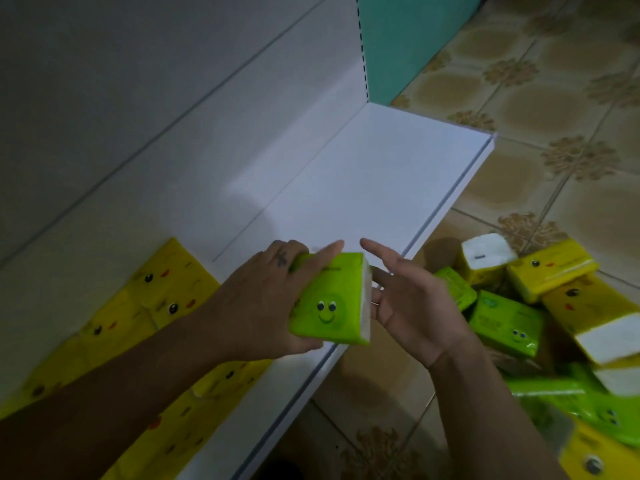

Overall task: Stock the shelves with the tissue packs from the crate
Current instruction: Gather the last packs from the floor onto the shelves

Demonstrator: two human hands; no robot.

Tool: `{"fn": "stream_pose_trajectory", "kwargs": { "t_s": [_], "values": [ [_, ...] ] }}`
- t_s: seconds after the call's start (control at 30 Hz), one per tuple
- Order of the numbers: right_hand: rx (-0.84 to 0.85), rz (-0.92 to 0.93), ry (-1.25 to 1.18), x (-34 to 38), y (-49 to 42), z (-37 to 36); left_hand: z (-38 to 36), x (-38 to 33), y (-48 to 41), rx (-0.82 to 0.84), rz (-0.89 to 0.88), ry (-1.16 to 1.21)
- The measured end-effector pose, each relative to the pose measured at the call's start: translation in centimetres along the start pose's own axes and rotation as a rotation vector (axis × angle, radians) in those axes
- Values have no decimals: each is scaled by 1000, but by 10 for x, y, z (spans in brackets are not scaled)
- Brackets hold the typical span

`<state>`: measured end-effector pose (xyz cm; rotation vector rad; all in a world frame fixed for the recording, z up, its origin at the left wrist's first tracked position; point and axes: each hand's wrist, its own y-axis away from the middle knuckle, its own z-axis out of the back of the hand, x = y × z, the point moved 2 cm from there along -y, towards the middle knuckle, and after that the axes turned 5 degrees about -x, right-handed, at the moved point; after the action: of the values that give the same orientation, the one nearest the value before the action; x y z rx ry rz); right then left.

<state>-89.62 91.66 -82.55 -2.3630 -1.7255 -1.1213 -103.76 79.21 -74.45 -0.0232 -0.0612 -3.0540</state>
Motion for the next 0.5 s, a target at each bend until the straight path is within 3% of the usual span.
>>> {"fn": "stream_pose_trajectory", "kwargs": {
  "t_s": [0.13,0.5],
  "values": [
    [-7,-48,182,-5,24,-33,23,-11,21,-44,260,100],
    [-53,96,529,67,174,-156,187,-112,91,-166,414,25]
  ]
}}
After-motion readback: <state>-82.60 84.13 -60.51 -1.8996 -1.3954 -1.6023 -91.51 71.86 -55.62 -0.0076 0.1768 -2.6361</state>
